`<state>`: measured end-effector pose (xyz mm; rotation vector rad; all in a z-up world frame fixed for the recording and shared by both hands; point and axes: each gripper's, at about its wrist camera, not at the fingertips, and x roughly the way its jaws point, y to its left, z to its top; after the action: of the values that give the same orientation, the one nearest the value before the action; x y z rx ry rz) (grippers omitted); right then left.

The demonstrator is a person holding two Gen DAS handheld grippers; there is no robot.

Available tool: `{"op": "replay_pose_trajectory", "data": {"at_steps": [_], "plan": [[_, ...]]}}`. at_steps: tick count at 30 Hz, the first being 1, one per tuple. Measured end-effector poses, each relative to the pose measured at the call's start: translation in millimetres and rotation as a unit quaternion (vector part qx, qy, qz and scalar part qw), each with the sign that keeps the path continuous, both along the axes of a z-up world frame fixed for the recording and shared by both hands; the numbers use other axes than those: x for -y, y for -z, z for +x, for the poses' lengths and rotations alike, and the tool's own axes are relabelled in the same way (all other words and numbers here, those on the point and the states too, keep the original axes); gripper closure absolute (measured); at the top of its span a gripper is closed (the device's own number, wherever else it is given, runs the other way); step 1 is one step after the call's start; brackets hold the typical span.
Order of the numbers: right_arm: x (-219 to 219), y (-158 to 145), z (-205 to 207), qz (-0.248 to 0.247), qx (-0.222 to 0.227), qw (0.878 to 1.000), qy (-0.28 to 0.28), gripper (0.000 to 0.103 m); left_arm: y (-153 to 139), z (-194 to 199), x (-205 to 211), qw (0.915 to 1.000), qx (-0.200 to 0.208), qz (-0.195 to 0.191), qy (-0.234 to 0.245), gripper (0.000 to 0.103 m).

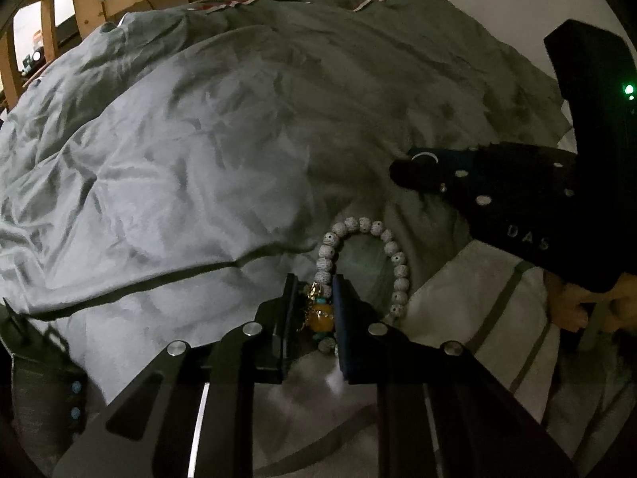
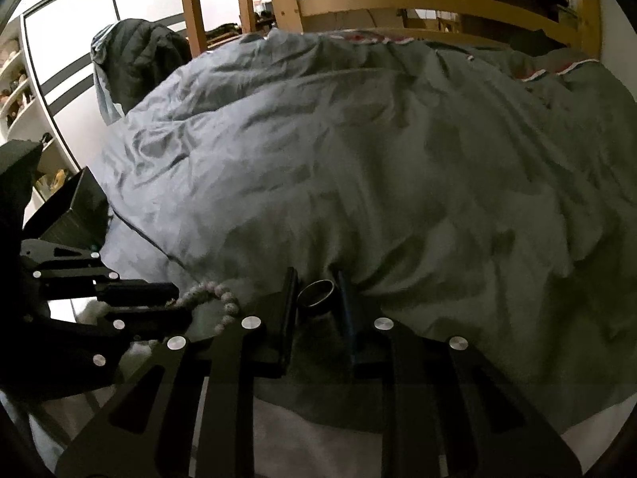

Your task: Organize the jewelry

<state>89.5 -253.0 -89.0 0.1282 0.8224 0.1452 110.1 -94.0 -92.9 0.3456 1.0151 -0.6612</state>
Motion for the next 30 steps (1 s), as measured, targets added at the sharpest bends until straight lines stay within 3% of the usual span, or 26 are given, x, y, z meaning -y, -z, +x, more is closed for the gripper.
{"op": "replay_pose_trajectory", "data": {"at_steps": [6,15,30], "plan": [[6,-14,-5,0.018,0.028,0.999,0.012,0.082,-4,0,-2,1.0,0.003,0.004,0.001,0.087],[13,-20,-9,0.03,0.038,0.999,0.022,0.082,-29,20,-42,0.9972,0.012,-0.036,-0.065,0.088],[6,-42,-25,0.033,0.062,0.997,0.014,0.082,-65,0,-64,0.9934,0.044,-0.063,-0.085,0.089]]}}
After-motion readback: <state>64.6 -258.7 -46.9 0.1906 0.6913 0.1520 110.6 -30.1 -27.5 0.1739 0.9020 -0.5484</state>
